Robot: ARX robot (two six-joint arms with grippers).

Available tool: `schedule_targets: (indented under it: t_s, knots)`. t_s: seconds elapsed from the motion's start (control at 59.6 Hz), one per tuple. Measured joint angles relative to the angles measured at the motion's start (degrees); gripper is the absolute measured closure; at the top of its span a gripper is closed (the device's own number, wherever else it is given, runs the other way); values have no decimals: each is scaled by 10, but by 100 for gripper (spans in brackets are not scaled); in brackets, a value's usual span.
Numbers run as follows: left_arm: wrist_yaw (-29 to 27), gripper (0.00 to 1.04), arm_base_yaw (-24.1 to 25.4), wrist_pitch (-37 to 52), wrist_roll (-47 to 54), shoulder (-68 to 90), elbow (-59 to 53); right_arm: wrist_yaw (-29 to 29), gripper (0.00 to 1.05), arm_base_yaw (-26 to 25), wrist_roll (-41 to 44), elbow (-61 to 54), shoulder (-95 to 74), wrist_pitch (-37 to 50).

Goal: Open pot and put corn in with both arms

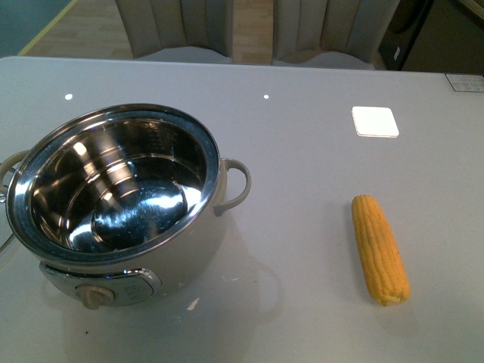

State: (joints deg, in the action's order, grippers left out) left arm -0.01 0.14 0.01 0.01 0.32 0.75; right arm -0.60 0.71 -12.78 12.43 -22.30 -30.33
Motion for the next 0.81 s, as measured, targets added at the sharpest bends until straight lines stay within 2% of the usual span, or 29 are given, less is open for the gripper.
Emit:
schedule_targets:
  t_s: [0.168, 0.42, 0.621, 0.806]
  knots:
    - [0, 5, 0, 0, 1, 0, 0, 28, 9, 57, -19, 14, -76, 66]
    - [0, 7, 0, 0, 1, 0, 0, 64, 9, 133, -44, 52, -297, 225]
    - [0, 7, 0, 0, 1, 0, 0, 71, 9, 126, -36, 110, -533, 372]
    - [0, 7, 0, 0, 1, 0, 0, 72, 9, 132, -25, 166, -728, 434]
